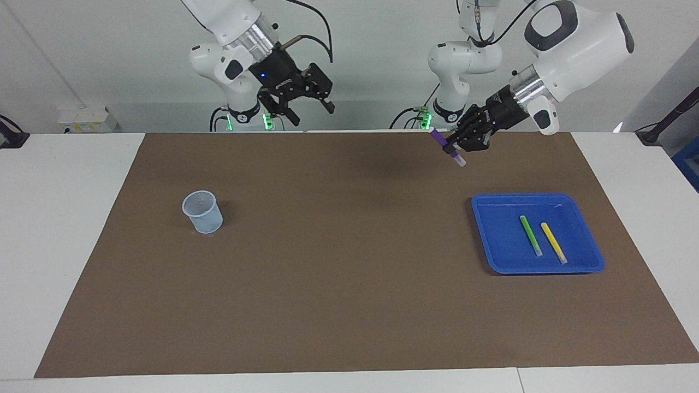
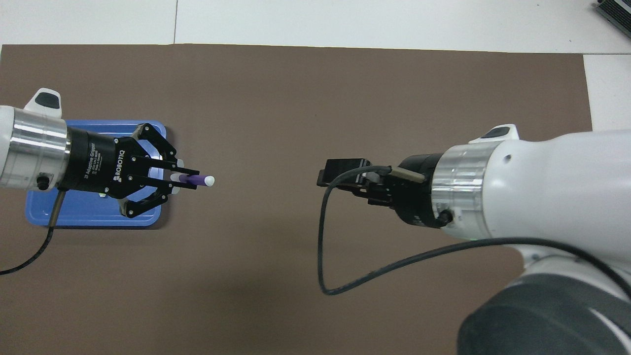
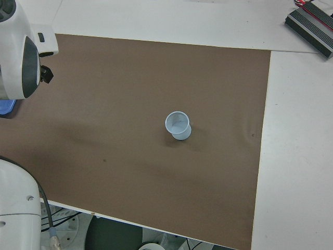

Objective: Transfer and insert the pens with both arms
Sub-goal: 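Lift the purple pen with the left gripper while the right gripper approaches, then grasp the purple pen tip with the right gripper from the left gripper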

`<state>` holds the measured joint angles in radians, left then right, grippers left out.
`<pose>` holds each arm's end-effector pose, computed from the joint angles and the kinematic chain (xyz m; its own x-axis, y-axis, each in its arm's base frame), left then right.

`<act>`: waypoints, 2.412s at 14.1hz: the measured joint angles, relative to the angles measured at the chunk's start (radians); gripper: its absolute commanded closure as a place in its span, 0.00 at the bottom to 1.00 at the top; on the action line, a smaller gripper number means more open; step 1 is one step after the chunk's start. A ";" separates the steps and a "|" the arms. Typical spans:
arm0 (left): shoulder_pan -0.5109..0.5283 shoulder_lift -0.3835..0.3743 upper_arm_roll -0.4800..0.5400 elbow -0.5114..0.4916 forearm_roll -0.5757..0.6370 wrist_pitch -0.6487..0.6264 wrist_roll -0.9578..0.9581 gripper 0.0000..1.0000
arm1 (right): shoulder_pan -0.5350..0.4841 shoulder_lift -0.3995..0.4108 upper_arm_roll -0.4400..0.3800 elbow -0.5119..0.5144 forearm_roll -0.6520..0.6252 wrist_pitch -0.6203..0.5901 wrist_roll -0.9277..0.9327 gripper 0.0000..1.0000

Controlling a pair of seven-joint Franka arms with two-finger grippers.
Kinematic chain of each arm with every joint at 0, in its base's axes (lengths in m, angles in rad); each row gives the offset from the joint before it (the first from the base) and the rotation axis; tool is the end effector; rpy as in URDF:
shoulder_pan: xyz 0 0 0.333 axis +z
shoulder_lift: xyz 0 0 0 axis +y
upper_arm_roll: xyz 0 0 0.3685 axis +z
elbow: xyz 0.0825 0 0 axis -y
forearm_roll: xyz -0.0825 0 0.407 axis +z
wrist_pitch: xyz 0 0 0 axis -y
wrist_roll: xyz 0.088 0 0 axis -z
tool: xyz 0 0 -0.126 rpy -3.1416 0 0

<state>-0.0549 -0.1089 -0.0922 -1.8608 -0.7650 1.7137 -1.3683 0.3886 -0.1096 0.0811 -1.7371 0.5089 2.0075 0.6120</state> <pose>0.5284 -0.1594 0.6166 0.1833 0.7142 -0.6756 0.9791 -0.1941 0.0604 0.5006 0.2994 0.6924 0.9648 -0.2626 -0.0140 -0.2227 -0.7873 -0.5750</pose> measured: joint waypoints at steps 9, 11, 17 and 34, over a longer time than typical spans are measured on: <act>-0.113 -0.089 -0.003 -0.178 -0.041 0.188 -0.190 1.00 | 0.244 0.066 0.000 -0.081 0.001 0.315 0.061 0.10; -0.112 -0.092 -0.002 -0.179 -0.048 0.187 -0.200 1.00 | 0.242 0.081 -0.008 -0.082 0.001 0.315 0.028 0.14; -0.111 -0.092 0.002 -0.181 -0.082 0.173 -0.211 1.00 | 0.242 0.097 -0.012 -0.082 0.001 0.346 0.019 0.26; -0.111 -0.095 0.004 -0.181 -0.121 0.152 -0.227 1.00 | 0.242 0.128 -0.012 -0.071 0.001 0.398 0.015 1.00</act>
<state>-0.1654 -0.2035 -0.0886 -2.0422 -0.8860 1.8657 -1.5950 0.6306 0.0183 0.0687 -1.8084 0.5095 2.4059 0.6268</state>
